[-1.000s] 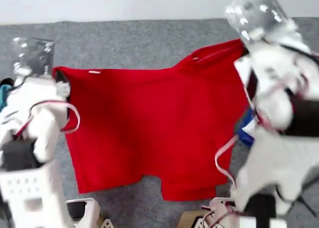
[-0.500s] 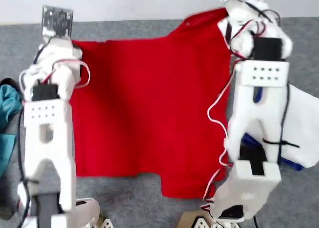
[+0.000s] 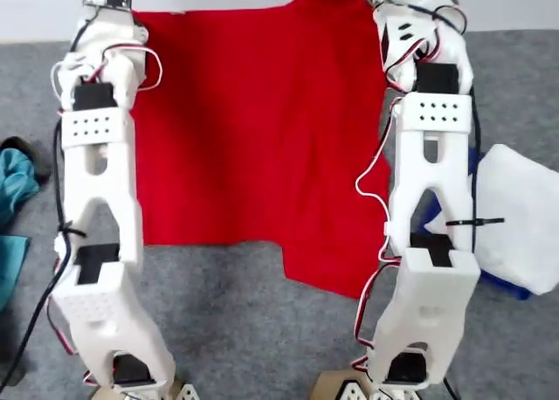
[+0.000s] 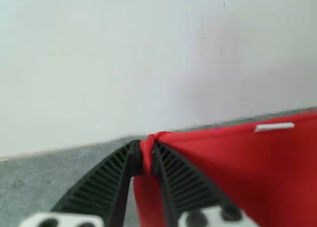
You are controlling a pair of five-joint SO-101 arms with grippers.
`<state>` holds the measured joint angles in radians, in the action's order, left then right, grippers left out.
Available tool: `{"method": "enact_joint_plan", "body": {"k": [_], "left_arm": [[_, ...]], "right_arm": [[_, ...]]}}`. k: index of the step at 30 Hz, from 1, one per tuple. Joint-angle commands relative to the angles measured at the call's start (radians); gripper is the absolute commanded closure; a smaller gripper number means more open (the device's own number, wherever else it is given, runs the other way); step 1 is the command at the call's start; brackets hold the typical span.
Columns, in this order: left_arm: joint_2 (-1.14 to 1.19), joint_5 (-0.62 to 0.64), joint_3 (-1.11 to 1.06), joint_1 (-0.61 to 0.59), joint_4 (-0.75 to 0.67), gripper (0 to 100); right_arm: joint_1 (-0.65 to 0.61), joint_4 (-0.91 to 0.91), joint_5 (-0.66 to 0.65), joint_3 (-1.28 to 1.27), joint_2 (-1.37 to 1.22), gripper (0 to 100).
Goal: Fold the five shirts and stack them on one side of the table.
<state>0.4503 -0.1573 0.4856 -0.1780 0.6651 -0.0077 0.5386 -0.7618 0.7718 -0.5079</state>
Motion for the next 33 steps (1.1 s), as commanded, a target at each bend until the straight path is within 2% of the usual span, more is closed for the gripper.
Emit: {"method": "enact_joint_plan", "body": {"k": [1,8,17,28,33], "left_arm": [[0.028,-0.008,0.119,0.006,0.126,100],[0.06,-0.025,0.182,0.009,0.443,100],[0.06,-0.281,0.177,0.031,0.829,100],[0.061,-0.396,0.176,0.012,1.063,100],[0.061,-0.413,0.148,0.012,1.089,100]], "right_arm": [[-0.001,0.045,-0.017,0.018,0.015,98.9],[-0.001,0.354,-0.017,0.023,0.051,98.9],[-0.008,0.771,-0.017,0.023,0.159,98.9],[-0.012,1.218,-0.011,0.023,0.254,98.9],[-0.002,1.26,0.057,-0.029,0.325,98.9]]}}
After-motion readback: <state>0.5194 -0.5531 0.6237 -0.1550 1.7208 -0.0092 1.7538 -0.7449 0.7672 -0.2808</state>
